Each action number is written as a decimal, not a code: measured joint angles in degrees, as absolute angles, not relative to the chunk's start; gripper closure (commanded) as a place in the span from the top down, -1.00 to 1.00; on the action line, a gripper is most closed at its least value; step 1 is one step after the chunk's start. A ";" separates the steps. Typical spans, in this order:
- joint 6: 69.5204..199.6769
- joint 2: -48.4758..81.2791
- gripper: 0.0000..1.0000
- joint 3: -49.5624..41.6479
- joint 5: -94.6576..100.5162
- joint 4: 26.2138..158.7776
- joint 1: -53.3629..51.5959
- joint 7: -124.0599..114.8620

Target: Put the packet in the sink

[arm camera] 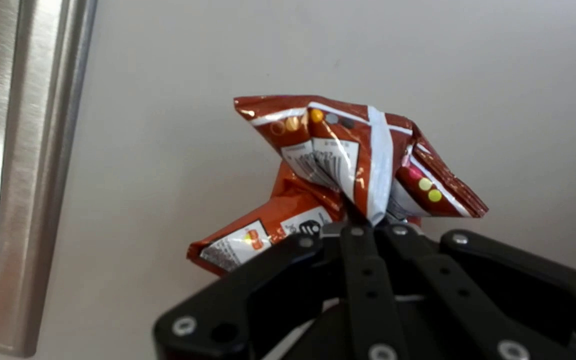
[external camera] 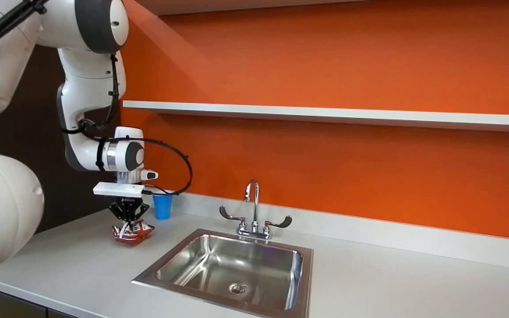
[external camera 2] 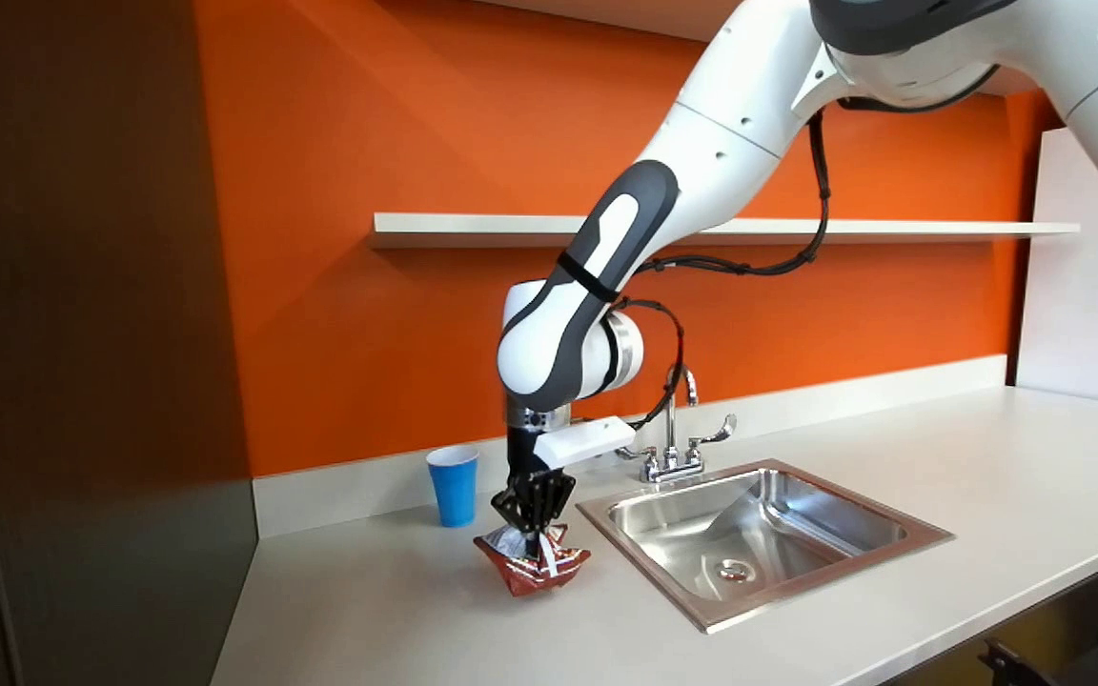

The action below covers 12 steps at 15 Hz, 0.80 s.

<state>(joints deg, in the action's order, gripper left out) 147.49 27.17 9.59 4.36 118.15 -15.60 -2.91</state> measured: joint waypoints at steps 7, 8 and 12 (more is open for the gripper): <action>147.49 22.63 -0.99 8.80 6.10 118.87 -16.08 -3.49; 147.49 22.02 -0.99 8.56 6.53 119.10 -16.09 -3.78; 147.54 19.53 -0.99 6.99 7.32 120.74 -16.08 -4.92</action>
<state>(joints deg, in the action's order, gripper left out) 147.54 19.53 6.99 7.32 120.74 -16.08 -4.92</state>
